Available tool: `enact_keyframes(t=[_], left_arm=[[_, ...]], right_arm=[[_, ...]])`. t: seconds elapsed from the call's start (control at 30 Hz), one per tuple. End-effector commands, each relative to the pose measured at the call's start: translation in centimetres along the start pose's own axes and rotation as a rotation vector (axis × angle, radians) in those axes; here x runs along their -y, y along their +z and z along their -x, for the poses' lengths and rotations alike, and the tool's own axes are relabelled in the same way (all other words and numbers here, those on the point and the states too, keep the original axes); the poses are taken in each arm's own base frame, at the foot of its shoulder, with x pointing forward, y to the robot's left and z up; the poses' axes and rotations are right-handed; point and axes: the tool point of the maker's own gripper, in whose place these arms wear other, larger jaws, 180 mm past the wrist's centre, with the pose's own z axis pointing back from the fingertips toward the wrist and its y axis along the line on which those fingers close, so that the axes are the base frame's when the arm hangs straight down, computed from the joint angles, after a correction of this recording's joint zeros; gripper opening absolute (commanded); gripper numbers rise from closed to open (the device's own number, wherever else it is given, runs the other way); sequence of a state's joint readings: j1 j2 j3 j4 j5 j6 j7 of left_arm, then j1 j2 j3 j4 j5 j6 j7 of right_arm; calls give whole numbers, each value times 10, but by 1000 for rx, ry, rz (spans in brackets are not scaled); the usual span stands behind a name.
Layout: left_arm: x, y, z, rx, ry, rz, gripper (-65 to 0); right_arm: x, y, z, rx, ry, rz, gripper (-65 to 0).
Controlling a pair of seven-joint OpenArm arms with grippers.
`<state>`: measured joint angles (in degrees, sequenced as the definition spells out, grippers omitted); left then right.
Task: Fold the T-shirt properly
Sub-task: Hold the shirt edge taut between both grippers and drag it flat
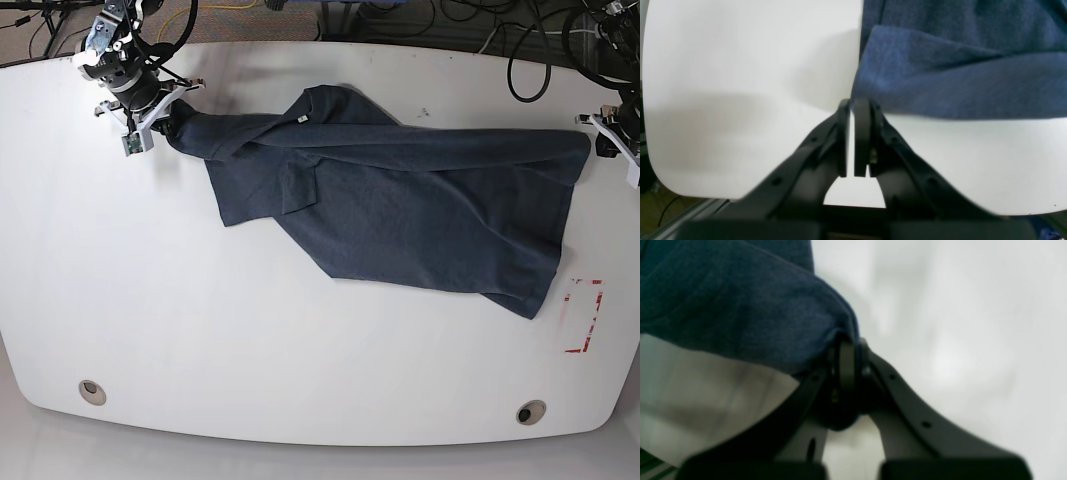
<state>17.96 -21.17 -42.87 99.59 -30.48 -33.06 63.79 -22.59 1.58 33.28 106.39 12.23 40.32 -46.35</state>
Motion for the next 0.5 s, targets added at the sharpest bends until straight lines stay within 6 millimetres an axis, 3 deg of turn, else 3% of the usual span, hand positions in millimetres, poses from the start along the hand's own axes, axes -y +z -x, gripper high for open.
enact_keyframes(t=[0.0,0.13,0.3,0.47], left_arm=[[-5,6,-12,33,-22,-14,-650],[-5,6,-12,33,-22,-14,-650],[-4,6,-12,33,-20,-13,-650],[-4,6,-13,34,-21,-12,-650]], right_arm=[[2,3,-9,35,4,7,-621],[2,3,-9,35,4,7,-499],[2,3,-8,32,3,7,-284],[1,6,-6,29,1,2,-151]])
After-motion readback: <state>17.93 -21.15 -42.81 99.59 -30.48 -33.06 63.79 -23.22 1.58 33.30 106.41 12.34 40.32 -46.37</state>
